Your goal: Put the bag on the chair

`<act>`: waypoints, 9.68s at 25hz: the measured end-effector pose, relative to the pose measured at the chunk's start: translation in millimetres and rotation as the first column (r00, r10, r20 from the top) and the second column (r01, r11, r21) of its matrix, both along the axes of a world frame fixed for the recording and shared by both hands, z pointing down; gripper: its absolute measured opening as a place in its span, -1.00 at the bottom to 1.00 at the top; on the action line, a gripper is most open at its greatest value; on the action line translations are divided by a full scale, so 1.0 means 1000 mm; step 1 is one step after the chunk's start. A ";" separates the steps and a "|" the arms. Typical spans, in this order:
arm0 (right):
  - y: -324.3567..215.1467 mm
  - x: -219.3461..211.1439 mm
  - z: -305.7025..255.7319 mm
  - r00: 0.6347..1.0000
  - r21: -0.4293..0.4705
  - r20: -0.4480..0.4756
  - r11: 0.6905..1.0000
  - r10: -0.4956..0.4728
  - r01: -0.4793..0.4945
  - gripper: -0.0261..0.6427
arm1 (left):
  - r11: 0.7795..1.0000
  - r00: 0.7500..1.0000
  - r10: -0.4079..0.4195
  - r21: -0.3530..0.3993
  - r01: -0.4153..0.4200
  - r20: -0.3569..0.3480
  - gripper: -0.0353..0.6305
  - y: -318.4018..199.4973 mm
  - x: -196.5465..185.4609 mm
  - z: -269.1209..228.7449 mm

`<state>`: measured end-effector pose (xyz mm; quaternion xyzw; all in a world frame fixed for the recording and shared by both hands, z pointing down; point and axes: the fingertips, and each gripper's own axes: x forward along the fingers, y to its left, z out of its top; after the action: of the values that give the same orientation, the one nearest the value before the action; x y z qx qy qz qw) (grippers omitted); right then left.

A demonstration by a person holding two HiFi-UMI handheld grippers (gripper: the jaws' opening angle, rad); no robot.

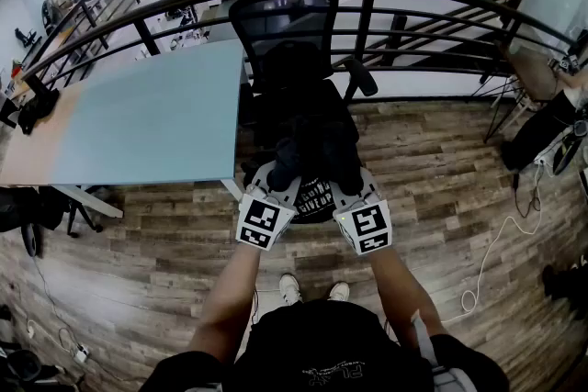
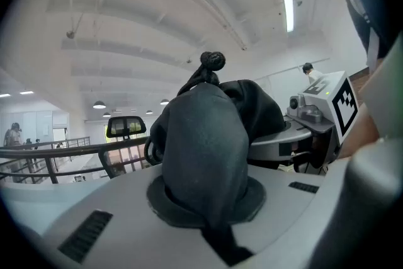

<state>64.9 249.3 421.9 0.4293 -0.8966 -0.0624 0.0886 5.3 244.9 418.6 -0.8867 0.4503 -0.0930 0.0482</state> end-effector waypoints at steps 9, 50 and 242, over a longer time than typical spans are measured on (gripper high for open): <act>0.007 -0.003 0.008 1.000 -0.020 0.002 1.000 -0.018 0.018 -0.84 | 1.000 1.000 -0.001 -0.014 0.001 -0.006 -0.81 0.007 -0.003 0.006; -0.115 -0.024 0.001 0.999 -0.011 0.039 1.000 -0.008 0.008 -0.84 | 0.999 0.999 0.054 0.004 -0.054 0.001 -0.81 -0.121 -0.022 0.000; -0.647 -0.056 0.224 0.989 -0.414 -0.111 0.909 -0.099 0.045 -0.23 | 0.859 0.965 -0.259 -0.450 0.246 0.034 -0.27 -0.599 -0.123 0.218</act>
<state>8.7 -397.4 646.2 0.3628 -0.8973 0.0963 0.2323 -118.0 -354.0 636.8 -0.8082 0.5293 -0.1878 -0.1771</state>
